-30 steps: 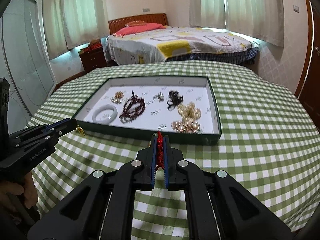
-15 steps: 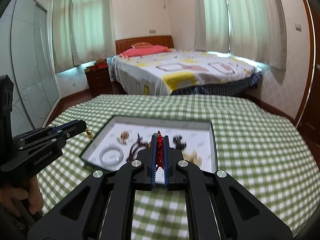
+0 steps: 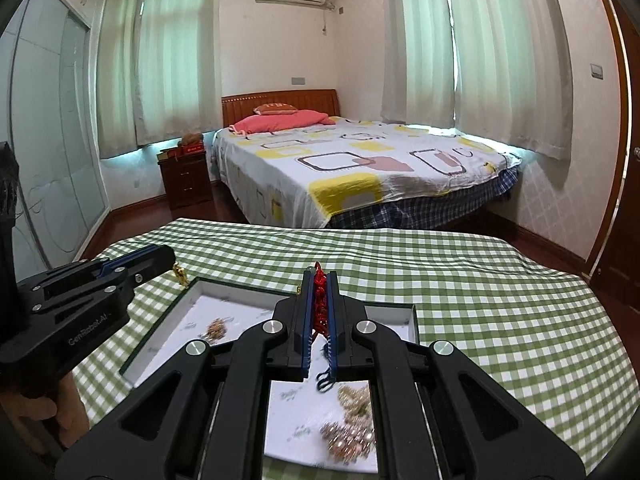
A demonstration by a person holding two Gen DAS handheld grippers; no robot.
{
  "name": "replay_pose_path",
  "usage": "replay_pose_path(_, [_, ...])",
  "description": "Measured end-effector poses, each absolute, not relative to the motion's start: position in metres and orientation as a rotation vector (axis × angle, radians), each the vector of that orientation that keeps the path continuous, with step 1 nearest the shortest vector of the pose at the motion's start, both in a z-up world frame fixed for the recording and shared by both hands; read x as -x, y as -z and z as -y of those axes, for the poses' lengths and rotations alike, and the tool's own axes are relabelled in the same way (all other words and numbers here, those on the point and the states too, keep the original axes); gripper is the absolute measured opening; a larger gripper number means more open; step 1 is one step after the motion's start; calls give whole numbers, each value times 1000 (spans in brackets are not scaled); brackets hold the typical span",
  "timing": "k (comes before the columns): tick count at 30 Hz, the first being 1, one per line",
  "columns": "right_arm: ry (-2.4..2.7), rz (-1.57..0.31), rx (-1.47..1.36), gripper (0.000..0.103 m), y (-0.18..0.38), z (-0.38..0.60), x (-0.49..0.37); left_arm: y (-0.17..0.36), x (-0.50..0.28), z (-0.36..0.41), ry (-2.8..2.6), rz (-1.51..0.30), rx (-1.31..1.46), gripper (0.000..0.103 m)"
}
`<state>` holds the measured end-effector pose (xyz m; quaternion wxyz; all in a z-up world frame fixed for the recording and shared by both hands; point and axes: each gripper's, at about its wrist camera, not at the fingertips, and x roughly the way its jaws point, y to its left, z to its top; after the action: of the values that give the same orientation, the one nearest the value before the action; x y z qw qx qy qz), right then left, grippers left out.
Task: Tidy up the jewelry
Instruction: 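Carry the red flower brooch with the left gripper while the right gripper carries the charm into the box, then open both grippers to drop the charm and brooch in the box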
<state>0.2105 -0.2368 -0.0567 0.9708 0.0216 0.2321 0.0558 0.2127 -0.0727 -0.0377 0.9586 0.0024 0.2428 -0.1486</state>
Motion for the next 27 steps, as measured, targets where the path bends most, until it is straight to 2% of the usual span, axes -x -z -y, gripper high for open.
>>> replay_pose_path(12, [-68, -670, -72, 7, 124, 258, -293, 105, -289, 98, 265, -732, -40, 14])
replay_pose_path(27, [-80, -866, -90, 7, 160, 265, -334, 142, -336, 110, 242, -946, -41, 15])
